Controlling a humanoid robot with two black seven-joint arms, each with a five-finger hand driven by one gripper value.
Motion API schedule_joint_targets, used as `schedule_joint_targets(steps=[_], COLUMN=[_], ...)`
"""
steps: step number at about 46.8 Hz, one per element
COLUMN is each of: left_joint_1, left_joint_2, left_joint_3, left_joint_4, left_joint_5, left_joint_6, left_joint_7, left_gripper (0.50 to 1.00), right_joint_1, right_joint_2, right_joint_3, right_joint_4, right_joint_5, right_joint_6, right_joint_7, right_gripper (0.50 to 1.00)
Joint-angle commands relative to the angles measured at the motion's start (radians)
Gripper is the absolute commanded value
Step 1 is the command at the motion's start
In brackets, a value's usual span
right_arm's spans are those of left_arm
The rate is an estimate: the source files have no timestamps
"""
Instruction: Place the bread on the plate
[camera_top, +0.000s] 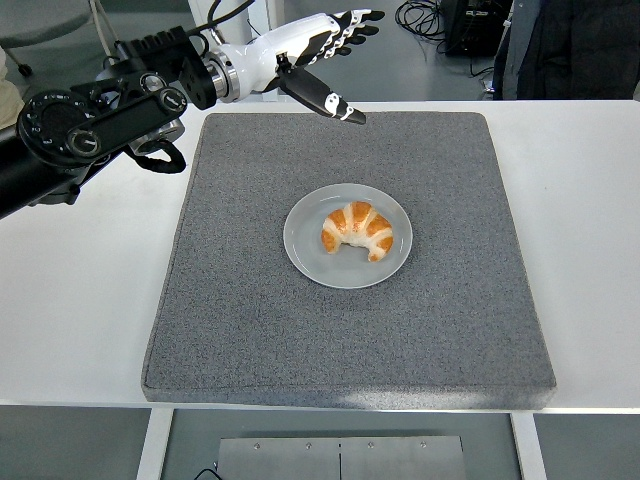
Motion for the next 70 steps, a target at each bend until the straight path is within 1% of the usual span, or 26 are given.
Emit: schedule_joint_targets(steps=[1,9,16,20,24,32,39,47,51,55,59,63,70], left_joint_1=[0.039,0.129,0.197,0.217,0.229,0.234,0.246,0.253,0.267,0.289,0.313,0.322,0.335], left_joint_2=[-0.004,-0.006,-0.008,-0.021,-0.041,-0.089,-0.155,-0.227,-0.236,-0.236,-0.241,-0.267,-0.267], left_joint_3=[-0.042,-0.167,-0.264,-0.286,-0.293,-0.292,-0.293,-0.295,-0.318,-0.368,-0.427,-0.47,-0.493], left_joint_4=[0.001,0.013,0.075,0.113,0.154,0.266,0.354,0.446,0.463,0.466,0.483,0.509,0.538], left_joint_5=[-0.002,-0.012,-0.054,-0.093,-0.162,-0.351,-0.423,-0.52,-0.577,-0.615,-0.623,-0.623,-0.624], left_joint_6=[0.0,0.004,0.003,0.003,0.001,-0.002,-0.011,-0.011,-0.016,-0.017,-0.017,-0.019,-0.019], left_joint_7=[-0.013,-0.04,-0.048,-0.068,-0.083,-0.088,-0.124,-0.126,-0.126,-0.125,-0.118,-0.118,-0.115], left_gripper=[0.999,0.998,0.998,0.998,0.998,0.998,0.998,0.998,0.998,0.998,0.998,0.998,0.998], right_joint_1=[-0.001,0.001,0.001,-0.001,-0.001,-0.001,-0.001,0.001,0.002,0.002,0.002,0.002,0.002], right_joint_2=[0.0,0.0,0.0,0.0,0.0,0.0,0.0,0.0,0.0,0.0,0.0,0.0,0.0], right_joint_3=[0.0,0.0,0.0,0.0,0.0,0.0,0.0,0.003,0.003,0.003,0.003,0.003,0.0], right_joint_4=[0.0,0.0,0.0,0.0,0.0,0.0,0.0,0.012,0.011,0.003,0.003,0.002,0.011], right_joint_5=[0.0,0.0,0.0,0.0,0.0,0.0,0.0,0.0,0.0,0.0,0.0,0.0,0.0], right_joint_6=[0.0,0.0,0.0,0.0,0.0,0.0,0.0,0.003,0.003,0.003,0.003,0.003,0.003], right_joint_7=[0.0,0.0,0.0,0.0,0.0,0.0,0.0,0.0,0.0,0.0,0.0,0.0,0.0], right_gripper=[1.0,1.0,1.0,1.0,1.0,1.0,1.0,1.0,1.0,1.0,1.0,1.0,1.0])
